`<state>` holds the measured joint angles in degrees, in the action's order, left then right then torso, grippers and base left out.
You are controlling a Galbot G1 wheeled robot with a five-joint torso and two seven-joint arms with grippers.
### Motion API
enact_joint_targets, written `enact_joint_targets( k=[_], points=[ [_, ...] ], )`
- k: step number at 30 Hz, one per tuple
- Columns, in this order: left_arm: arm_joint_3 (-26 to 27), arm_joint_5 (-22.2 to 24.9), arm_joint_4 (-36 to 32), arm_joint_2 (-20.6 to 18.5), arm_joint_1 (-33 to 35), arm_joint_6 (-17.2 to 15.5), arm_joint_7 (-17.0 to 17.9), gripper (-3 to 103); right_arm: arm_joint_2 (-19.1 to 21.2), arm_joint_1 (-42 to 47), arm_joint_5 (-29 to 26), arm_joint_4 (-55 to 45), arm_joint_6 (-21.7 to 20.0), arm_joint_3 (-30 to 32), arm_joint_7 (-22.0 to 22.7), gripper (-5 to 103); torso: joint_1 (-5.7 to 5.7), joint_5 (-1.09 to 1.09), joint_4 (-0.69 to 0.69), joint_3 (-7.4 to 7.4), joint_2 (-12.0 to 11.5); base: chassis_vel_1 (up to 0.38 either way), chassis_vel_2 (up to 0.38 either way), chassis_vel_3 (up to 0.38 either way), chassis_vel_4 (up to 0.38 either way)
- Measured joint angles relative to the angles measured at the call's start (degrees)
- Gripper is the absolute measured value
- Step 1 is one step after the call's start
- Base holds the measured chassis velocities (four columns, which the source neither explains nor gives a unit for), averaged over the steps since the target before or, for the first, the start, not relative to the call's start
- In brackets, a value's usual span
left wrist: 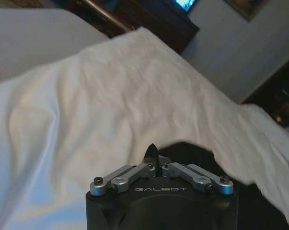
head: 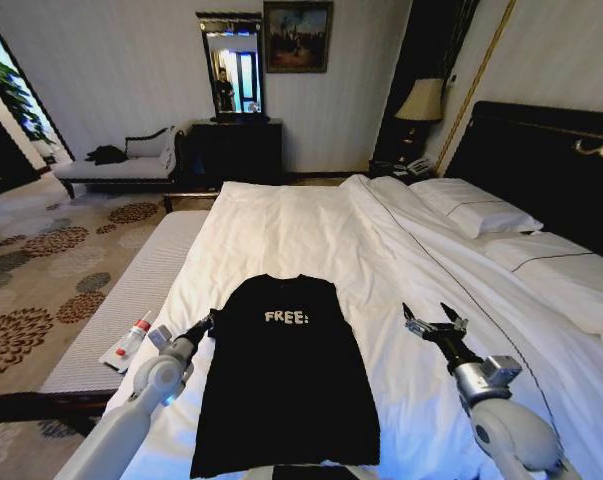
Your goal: Fold the clothes on the bed.
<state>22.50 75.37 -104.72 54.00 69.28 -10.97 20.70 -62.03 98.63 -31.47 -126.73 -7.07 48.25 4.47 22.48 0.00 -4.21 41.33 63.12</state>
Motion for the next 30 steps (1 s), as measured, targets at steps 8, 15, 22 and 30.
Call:
enact_joint_targets(
  k=[8, 15, 22, 30],
  points=[
    [1.4, 2.6, 4.1, -1.9, -4.4, -0.1, 0.3, 0, -0.1, 0.3, 0.0, -0.3, 0.0, 0.0, 0.0, 100, 0.00, 0.00, 0.00, 0.00, 0.0, 0.000, 0.000, 0.000, 0.000],
    [1.9, 2.5, 7.7, -1.9, -5.0, -0.1, -0.1, 0, -0.2, 0.4, 0.0, -0.4, 0.1, 0.1, -0.1, 100, 0.00, -0.01, 0.01, 0.00, 0.0, 0.000, 0.000, 0.000, 0.000],
    [1.1, 0.7, 3.1, -1.7, -5.3, -0.9, 0.4, 0, -0.2, 0.6, 0.1, -0.4, 0.1, 0.0, -0.1, 100, 0.00, 0.02, 0.00, 0.00, 0.0, 0.000, 0.000, 0.000, 0.000],
    [-5.5, -6.1, -6.5, -1.7, -4.3, -3.1, 1.7, 0, -0.2, 0.8, 0.1, -0.4, 0.1, 0.1, -0.1, 100, -0.01, 0.02, -0.01, -0.01, 0.0, 0.000, 0.000, 0.000, 0.000]
  ],
)
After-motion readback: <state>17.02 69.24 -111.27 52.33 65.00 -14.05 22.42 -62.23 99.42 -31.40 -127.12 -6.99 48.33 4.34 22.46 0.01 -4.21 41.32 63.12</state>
